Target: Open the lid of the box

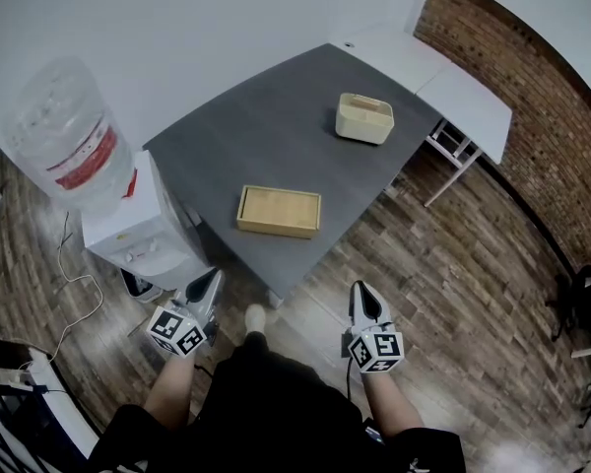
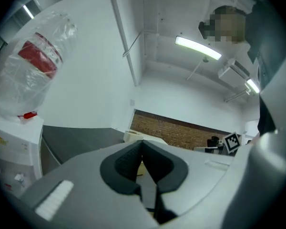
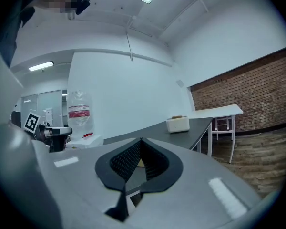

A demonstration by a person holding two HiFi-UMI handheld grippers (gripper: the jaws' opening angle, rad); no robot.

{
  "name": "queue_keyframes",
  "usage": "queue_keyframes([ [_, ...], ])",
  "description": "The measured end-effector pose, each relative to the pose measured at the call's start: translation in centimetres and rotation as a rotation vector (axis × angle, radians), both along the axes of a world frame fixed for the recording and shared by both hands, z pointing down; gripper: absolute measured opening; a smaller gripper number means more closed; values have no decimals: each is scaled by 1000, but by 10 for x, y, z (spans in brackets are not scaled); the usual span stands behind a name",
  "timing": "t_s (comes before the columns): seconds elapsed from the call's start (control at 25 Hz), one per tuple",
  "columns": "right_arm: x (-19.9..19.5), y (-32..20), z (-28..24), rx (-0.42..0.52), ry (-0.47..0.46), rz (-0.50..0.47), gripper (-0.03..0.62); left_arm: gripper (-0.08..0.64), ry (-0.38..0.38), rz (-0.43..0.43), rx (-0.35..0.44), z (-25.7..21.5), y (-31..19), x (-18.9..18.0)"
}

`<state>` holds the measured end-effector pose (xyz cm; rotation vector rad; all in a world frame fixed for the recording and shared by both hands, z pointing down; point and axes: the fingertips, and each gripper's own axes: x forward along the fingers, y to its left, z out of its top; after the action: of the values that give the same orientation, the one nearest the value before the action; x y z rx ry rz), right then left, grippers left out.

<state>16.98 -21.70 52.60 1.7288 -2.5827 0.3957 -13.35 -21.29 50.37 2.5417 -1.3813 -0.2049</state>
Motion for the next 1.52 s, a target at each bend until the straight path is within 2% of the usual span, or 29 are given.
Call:
queue_keyframes([
  [0.32, -3, -46, -10, 4, 24, 16, 3, 0, 4, -1, 38, -8, -62, -1],
  [0.76, -30, -101, -13, -9, 55, -15, 3, 1, -38, -2, 1, 8, -118, -17],
  [1.04, -43, -138, -6, -40, 68, 16, 3, 0, -66, 40, -67, 32, -151, -21],
  [1.36, -47, -148, 9, -104, 74, 57, 3, 2, -81, 69, -198, 69, -171, -15],
  [1.52, -41, -149, 21, -151, 71, 66, 3, 50, -76, 66, -269, 85, -174, -12],
])
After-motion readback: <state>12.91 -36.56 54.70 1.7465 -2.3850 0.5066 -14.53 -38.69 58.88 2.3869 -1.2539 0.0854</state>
